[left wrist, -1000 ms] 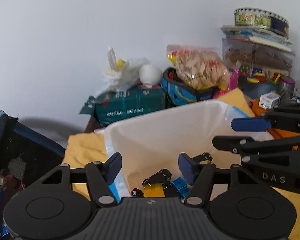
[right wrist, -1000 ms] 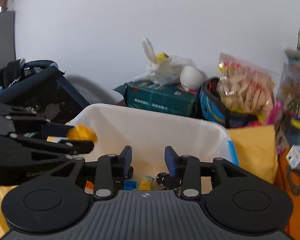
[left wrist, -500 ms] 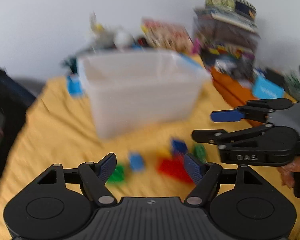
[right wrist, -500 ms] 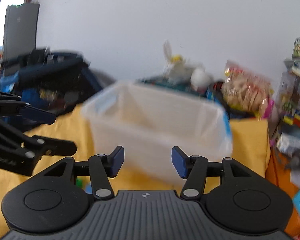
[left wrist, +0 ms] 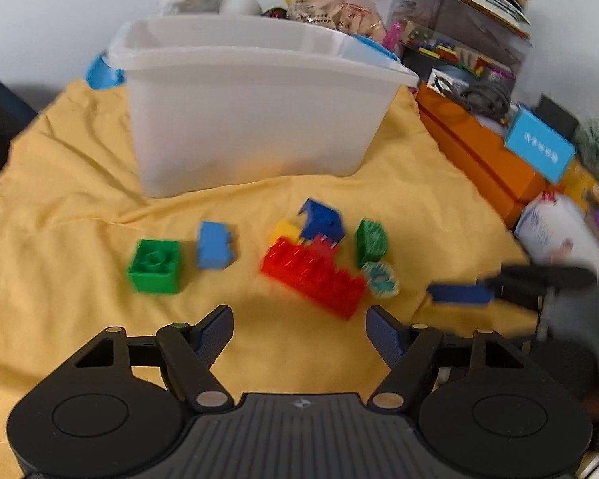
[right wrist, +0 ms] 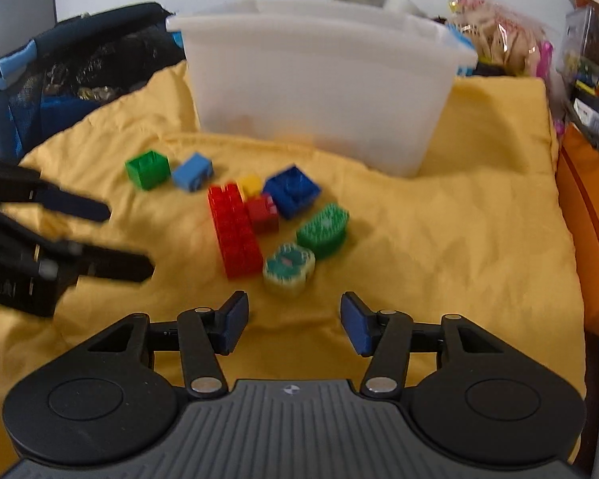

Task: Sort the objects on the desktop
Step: 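Grasp the tall red brick with the left tool while the right tool grasps a green printed block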

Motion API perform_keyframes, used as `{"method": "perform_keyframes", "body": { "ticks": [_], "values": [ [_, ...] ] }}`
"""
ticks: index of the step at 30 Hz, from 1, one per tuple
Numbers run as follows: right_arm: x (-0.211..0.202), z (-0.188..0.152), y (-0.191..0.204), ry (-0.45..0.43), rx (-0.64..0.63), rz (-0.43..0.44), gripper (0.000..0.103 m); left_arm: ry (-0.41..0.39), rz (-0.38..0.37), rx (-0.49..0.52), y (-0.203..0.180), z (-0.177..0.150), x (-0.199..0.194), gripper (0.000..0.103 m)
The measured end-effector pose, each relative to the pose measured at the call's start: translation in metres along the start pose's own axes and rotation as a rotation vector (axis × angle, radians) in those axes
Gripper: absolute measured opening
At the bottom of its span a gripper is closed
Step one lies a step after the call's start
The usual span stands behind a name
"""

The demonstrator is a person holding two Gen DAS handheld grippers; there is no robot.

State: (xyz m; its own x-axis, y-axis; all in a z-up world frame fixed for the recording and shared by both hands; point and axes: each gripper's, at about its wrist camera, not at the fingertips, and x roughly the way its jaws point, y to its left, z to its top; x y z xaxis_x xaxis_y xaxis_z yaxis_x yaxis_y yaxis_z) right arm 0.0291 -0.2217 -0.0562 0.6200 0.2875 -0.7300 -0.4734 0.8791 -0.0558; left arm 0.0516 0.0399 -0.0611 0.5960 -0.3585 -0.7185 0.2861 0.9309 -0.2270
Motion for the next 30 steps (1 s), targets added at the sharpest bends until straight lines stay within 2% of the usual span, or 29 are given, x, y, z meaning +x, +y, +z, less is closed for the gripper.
{"method": "perform_keyframes", "body": {
  "ticks": [5,6,8,10,12,13,17,21,24,26,29,30],
  "values": [
    [-0.004,-0.009,-0.004,0.007,0.017,-0.002,0.054,0.067,-0.034,-0.132,-0.007,0.022,0.031,0.075],
    [-0.004,-0.01,-0.003,0.005,0.018,-0.005,0.055,0.076,-0.025,-0.14,-0.009,0.025,0.037,0.075],
    [-0.006,-0.012,-0.002,0.004,0.019,-0.009,0.055,0.104,0.04,-0.129,-0.013,0.03,0.05,0.073],
    [-0.006,-0.014,-0.001,0.001,0.015,-0.012,0.055,0.11,0.069,-0.129,-0.013,0.03,0.053,0.058],
    [-0.007,-0.015,0.0,0.0,0.013,-0.014,0.055,0.125,0.051,-0.099,-0.011,0.028,0.049,0.05],
    [-0.007,-0.015,0.001,0.0,0.012,-0.015,0.055,0.144,0.045,-0.072,-0.009,0.027,0.047,0.043],
    [-0.008,-0.015,0.001,-0.001,0.0,-0.016,0.056,0.193,0.048,0.027,0.006,0.017,0.032,0.034],
    [-0.009,-0.013,-0.002,-0.026,0.012,-0.01,0.055,0.157,-0.007,-0.004,0.021,0.012,0.023,0.034],
    [-0.007,0.002,-0.01,-0.077,0.076,0.006,0.055,0.125,0.017,0.033,0.013,0.012,0.025,0.045],
    [-0.002,0.016,-0.019,-0.091,0.167,0.013,0.055,0.107,0.02,0.04,0.01,0.016,0.027,0.047],
    [0.017,0.032,-0.029,-0.062,0.263,0.031,0.052,0.1,0.032,0.065,0.006,0.02,0.032,0.047],
    [0.024,0.035,-0.03,-0.036,0.271,0.013,0.046,0.104,0.037,0.077,0.006,0.02,0.035,0.045]
  ]
}}
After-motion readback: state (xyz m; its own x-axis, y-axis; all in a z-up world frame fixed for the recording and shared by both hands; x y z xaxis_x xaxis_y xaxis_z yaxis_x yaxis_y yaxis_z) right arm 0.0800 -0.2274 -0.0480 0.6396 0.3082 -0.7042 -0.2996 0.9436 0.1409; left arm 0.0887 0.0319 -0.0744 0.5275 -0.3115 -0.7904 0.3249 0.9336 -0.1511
